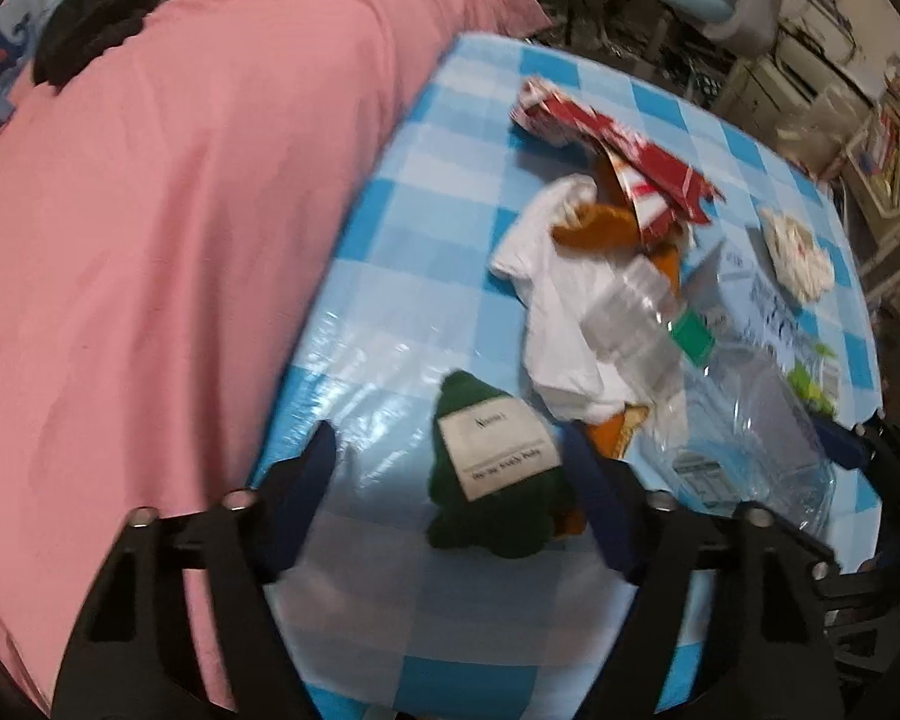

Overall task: Collect trash
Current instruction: 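Grasp the green plush toy with the name tag using the left gripper, then lower the bottle into the yellow bin with the right gripper while the left drops the plush toy in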

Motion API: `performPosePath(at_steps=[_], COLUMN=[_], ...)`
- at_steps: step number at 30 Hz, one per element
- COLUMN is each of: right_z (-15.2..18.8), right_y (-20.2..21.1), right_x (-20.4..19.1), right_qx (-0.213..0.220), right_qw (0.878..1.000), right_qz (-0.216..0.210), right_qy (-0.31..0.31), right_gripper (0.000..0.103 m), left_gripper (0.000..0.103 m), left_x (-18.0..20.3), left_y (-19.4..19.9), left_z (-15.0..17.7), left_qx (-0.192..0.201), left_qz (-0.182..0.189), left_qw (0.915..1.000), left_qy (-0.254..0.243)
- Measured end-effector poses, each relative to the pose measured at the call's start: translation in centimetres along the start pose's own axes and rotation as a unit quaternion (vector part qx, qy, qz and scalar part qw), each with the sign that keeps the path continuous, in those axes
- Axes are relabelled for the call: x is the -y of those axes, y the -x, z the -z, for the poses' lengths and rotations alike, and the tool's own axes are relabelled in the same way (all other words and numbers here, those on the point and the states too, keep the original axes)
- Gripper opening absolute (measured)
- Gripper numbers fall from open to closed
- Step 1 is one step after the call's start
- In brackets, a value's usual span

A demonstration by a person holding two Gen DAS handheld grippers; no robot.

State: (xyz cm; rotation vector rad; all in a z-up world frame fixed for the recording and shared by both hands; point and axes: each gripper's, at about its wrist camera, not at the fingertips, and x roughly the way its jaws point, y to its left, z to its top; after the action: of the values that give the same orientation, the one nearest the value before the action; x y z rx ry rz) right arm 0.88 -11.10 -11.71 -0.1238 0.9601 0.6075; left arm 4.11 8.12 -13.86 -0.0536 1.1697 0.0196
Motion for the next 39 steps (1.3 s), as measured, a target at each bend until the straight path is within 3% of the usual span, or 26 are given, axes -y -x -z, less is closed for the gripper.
performPosePath(at_steps=[1,2,3,6,14,17,22,26,32,39], right_z=[0.0,0.0,0.0,0.1,1.0,2.0,4.9,7.9,12.2,16.4], right_y=[0.1,0.1,0.2,0.5,3.5,5.3,8.9,10.9,9.6,2.5], right_x=[0.1,0.3,0.5,1.3,2.9,2.1,-0.8,-4.2,-10.2,-14.0], right_qx=[0.0,-0.001,0.0,0.003,0.029,0.038,0.045,0.024,-0.064,-0.136], right_qw=[1.0,1.0,0.999,0.997,0.983,0.976,0.974,0.975,0.983,0.981], right_qz=[-0.006,-0.012,-0.023,-0.047,-0.124,-0.155,-0.186,-0.207,-0.17,-0.066], right_qy=[-0.006,-0.013,-0.025,-0.055,-0.133,-0.145,-0.119,-0.074,0.039,0.124], right_gripper=[0.058,0.057,0.057,0.056,0.054,0.054,0.054,0.054,0.054,0.054], left_gripper=[0.057,0.042,0.035,0.03,0.029,0.029,0.029,0.029,0.029,0.029], left_x=[0.2,0.4,0.5,0.4,-2.3,-2.8,-2.4,-2.3,-2.3,-1.6], left_y=[-0.2,-0.3,-0.4,0.1,6.4,7.5,9.3,10.3,11.6,11.9], left_z=[0.2,0.3,0.4,0.4,0.9,1.5,4.6,7.5,11.3,16.3], left_qx=[-0.004,-0.005,-0.01,-0.002,0.08,0.089,0.093,0.093,0.082,0.049], left_qz=[0.004,0.015,0.028,0.038,0.078,0.088,0.096,0.094,0.098,0.122], left_qw=[1.0,0.9999,0.9996,0.9993,0.9929,0.9912,0.9902,0.9907,0.9913,0.991], left_qy=[-0.002,-0.002,-0.002,0.0,0.039,0.044,0.041,0.033,0.028,0.029])
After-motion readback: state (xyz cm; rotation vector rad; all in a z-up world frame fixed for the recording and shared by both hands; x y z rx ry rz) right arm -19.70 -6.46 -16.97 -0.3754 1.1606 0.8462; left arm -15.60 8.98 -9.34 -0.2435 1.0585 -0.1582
